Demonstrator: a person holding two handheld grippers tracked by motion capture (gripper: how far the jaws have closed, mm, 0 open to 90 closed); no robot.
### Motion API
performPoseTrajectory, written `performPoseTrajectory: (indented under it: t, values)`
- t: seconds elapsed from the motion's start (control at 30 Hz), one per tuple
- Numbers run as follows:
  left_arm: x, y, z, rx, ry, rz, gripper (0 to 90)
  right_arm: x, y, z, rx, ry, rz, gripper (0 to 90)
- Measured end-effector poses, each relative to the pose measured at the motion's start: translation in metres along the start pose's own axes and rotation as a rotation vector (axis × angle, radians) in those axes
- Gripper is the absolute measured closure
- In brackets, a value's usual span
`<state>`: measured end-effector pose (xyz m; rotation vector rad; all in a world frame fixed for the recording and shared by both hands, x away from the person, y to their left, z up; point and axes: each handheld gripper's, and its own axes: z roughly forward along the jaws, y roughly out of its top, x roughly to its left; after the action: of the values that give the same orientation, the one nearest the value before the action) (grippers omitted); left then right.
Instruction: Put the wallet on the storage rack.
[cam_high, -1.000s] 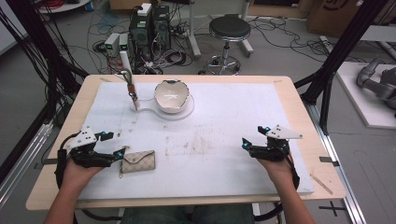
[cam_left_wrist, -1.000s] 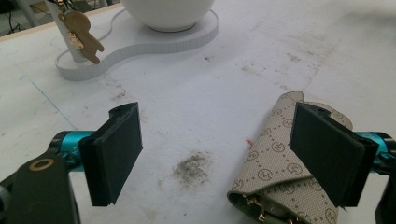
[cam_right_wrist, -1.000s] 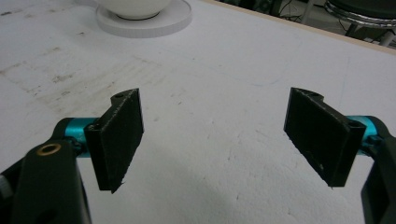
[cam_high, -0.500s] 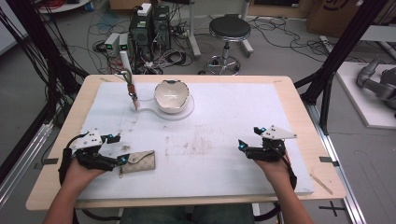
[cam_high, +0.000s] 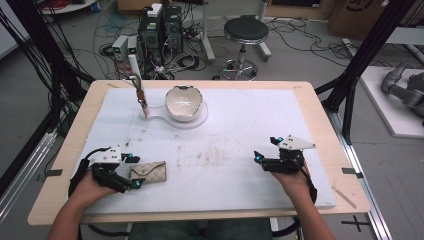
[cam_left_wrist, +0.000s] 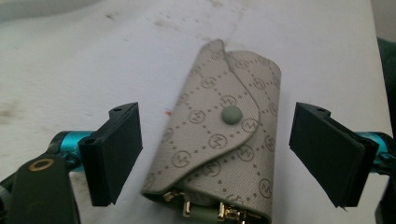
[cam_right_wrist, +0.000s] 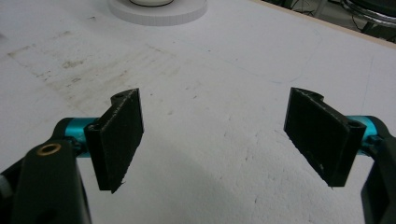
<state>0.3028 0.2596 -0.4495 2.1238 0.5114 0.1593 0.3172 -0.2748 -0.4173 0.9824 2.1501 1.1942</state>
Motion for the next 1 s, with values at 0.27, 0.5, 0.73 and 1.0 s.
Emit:
performPoseTrajectory:
  t: [0.27,0.5,0.73,1.0]
  values:
    - [-0.006,0.001,0.014,0.116,0.041,0.049,15.8,0.001,0.0,0.002,0.005,0.002,-0.006,20.2]
    - [-0.006,0.001,0.011,0.093,-0.003,0.134,32.6,0.002,0.0,0.003,0.011,0.006,-0.01,20.2]
    - [-0.008,0.007,0.011,0.11,0.007,0.141,35.2,0.002,0.0,0.003,0.01,0.006,-0.008,20.2]
    - [-0.007,0.024,0.003,0.058,0.024,0.152,35.5,0.002,0.0,0.004,0.013,0.017,0.006,20.2]
